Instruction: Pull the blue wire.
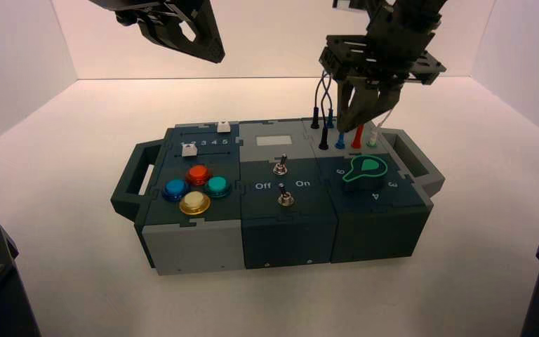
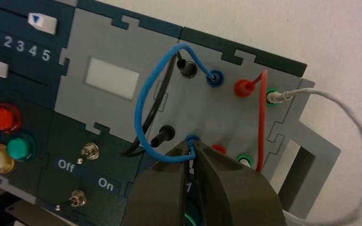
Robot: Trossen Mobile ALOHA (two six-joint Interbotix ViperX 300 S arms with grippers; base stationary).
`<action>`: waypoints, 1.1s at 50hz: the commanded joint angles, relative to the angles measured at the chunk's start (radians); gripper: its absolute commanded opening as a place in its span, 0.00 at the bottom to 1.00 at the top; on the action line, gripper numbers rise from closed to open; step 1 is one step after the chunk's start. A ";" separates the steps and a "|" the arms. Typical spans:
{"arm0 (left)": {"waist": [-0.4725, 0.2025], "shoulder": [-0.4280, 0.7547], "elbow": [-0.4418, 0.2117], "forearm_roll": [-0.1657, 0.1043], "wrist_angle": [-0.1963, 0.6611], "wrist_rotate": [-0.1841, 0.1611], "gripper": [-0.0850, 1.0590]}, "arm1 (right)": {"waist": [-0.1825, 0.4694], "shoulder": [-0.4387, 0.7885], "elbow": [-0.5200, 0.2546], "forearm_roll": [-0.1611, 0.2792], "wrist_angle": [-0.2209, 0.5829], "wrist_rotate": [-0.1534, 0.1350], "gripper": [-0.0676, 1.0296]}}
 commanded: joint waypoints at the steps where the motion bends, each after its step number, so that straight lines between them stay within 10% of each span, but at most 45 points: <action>1: -0.003 -0.009 -0.035 0.000 -0.008 0.002 0.05 | -0.005 -0.075 -0.026 -0.006 0.002 0.003 0.04; 32: -0.003 -0.009 -0.032 0.005 -0.018 0.009 0.05 | -0.003 -0.129 -0.040 -0.086 0.026 0.008 0.04; 47: -0.003 -0.011 -0.035 0.012 -0.034 0.025 0.05 | -0.005 -0.255 -0.017 -0.126 0.178 0.009 0.04; 55: -0.003 -0.011 -0.037 0.014 -0.038 0.028 0.05 | -0.005 -0.313 -0.021 -0.124 0.276 0.012 0.32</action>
